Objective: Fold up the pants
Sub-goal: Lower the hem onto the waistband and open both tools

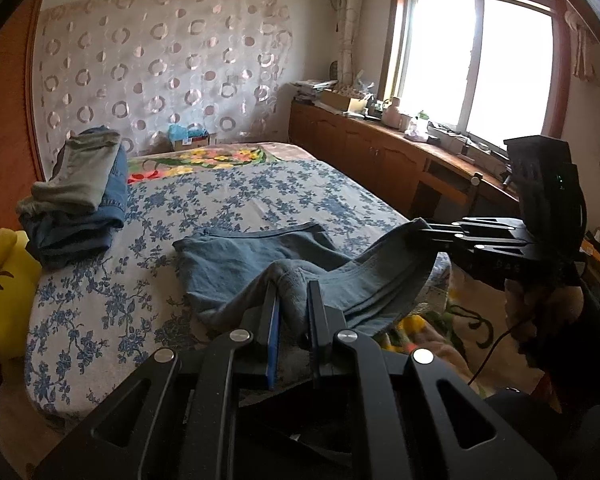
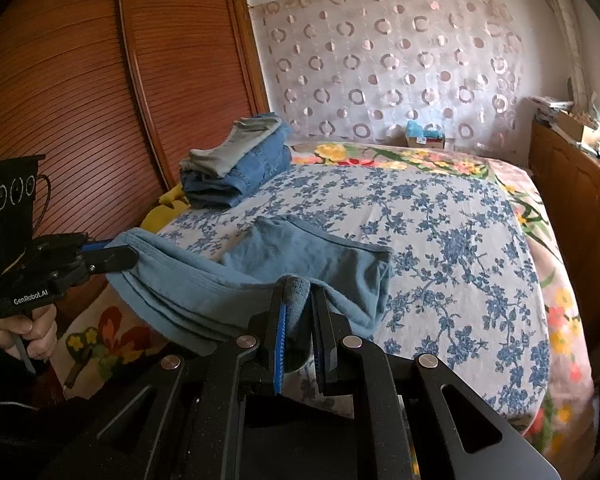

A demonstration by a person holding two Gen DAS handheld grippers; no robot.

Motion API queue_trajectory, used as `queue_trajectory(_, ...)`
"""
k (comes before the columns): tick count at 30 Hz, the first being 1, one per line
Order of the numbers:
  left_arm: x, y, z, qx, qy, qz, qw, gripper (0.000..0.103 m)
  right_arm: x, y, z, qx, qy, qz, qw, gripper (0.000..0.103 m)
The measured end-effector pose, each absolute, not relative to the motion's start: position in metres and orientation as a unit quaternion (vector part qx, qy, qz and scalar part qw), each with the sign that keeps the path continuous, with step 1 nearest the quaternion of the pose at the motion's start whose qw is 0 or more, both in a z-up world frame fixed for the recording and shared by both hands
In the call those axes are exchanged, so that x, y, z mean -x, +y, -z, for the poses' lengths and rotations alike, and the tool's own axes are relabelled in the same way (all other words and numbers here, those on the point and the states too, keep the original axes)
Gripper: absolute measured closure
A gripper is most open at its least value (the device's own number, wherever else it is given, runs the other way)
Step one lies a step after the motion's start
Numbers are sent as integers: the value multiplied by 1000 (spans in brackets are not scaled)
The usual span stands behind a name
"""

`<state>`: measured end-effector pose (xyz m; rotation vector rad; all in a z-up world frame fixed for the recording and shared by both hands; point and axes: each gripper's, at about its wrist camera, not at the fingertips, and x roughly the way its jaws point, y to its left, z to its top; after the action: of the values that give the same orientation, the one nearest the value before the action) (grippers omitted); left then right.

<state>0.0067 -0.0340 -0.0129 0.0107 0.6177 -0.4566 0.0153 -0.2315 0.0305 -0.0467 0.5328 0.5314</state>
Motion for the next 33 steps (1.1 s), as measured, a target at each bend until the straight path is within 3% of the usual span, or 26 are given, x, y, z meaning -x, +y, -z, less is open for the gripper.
queue_trajectory(33,-97,-25,12,-13,295,183,938,90,-67,-219,-33,26,246,-236,940,92)
